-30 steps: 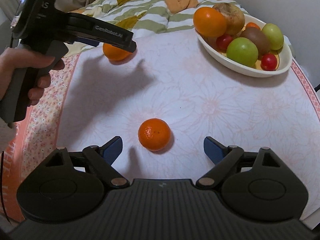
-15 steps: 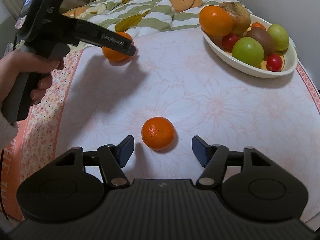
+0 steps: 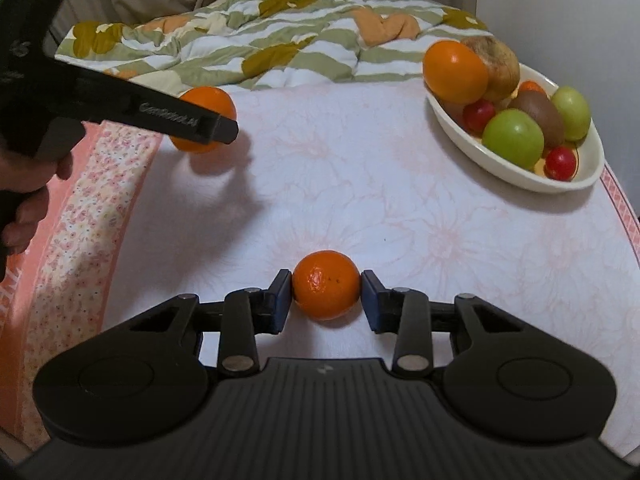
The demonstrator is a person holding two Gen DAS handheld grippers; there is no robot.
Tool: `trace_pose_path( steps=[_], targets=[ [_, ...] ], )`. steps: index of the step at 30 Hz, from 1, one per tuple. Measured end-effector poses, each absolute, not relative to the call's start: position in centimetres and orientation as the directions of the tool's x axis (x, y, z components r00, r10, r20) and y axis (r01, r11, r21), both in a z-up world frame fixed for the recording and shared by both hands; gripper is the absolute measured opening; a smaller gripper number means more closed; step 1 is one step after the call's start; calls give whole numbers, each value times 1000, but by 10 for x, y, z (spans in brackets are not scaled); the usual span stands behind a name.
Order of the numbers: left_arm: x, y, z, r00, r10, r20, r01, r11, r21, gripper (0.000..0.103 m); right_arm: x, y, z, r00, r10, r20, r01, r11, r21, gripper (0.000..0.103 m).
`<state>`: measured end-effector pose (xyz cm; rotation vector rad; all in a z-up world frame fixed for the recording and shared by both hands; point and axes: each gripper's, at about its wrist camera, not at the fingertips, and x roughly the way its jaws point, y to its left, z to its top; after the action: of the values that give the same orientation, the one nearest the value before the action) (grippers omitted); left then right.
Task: Organize fruits
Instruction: 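Carry the tangerine into the bowl and open the left gripper while the right carries its tangerine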
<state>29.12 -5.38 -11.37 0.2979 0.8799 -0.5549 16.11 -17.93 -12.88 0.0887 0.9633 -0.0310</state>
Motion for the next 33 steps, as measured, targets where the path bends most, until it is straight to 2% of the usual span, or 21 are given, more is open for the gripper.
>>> trace_pose_path(
  steps=[9,19,33],
  targets=[
    [252,-41,-74,552,-381,-741,545,838,-24,63,134,-182,-93,625,9,-780,79,994,75,52],
    [203,-53,-28,609,-418,-674,519,853,-61,63,95,-228,-49,675,-1,-738,120,987,108,52],
    [163,-134,-4,698,-328,-636,360,929,-84,63,87,-347,-17,709,76,-701,-14,995,94,52]
  ],
)
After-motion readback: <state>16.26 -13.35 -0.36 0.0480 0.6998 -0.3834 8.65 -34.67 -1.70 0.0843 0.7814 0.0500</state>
